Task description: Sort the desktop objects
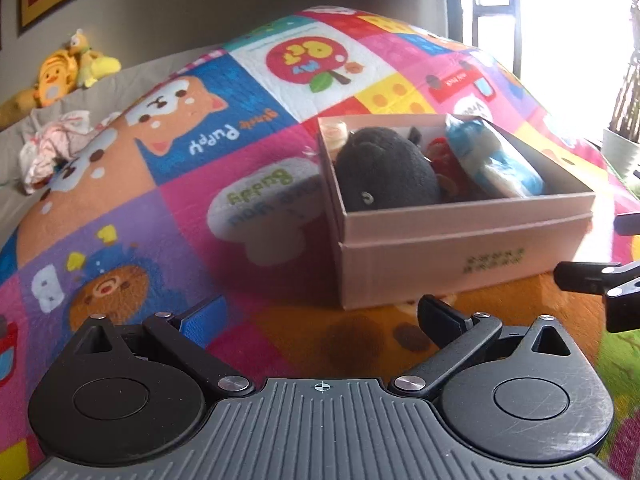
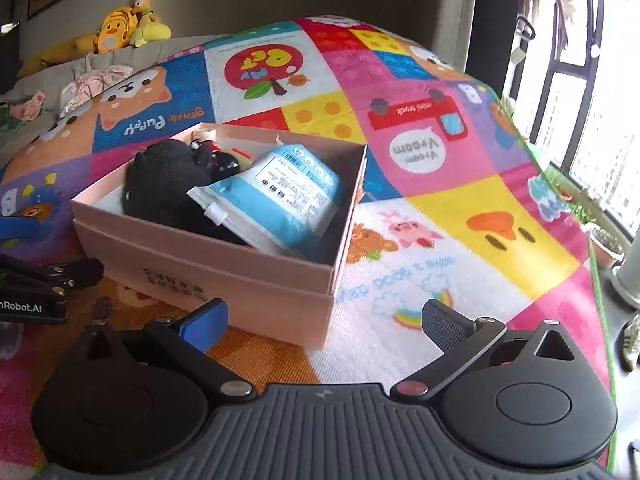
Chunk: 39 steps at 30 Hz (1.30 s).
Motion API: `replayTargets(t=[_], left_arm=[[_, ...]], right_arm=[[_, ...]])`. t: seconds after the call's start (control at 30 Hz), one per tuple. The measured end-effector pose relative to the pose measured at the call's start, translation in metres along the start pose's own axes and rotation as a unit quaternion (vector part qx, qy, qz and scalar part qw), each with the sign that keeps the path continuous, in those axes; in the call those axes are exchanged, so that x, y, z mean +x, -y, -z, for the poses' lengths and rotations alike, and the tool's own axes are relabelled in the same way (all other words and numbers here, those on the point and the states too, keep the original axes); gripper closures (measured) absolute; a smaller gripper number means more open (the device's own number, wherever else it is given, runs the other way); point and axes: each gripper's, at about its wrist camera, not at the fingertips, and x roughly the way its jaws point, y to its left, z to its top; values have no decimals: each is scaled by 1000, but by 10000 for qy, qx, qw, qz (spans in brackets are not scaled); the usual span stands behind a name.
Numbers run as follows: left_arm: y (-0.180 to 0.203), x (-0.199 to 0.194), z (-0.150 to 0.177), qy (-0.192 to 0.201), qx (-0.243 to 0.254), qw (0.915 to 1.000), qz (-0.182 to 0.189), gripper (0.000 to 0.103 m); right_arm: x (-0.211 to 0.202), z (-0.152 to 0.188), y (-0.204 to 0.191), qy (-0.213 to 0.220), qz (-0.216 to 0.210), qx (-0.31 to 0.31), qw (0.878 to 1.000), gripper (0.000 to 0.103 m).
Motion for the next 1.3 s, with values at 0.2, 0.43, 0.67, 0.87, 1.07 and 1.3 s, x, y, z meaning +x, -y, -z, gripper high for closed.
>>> replayTargets(t=[0.2, 0.43, 0.67, 0.87, 1.07, 1.3], left_arm=[[11, -5, 14, -397, -158, 9991, -25, 0], [21, -19, 25, -412, -639, 9963, -395, 0], [25, -16, 25, -300, -621, 9967, -425, 0], [25, -17, 26, -302, -644, 9967, -404, 0], [25, -17, 25, -301, -643, 9967, -400, 0], [25, -17, 25, -300, -662, 9966, -382, 0]], right_arm=[[-8, 29, -3, -506, -49, 437, 9977, 0], [-12, 32, -7, -458, 85, 422, 9980, 0], [-1, 25, -5, -419, 120, 540, 9976, 0], [-6, 36, -6, -151, 207, 643, 9976, 0], [-6, 36, -6, -128, 198, 662, 9975, 0], [-6, 36, -6, -131, 198, 660, 9975, 0]])
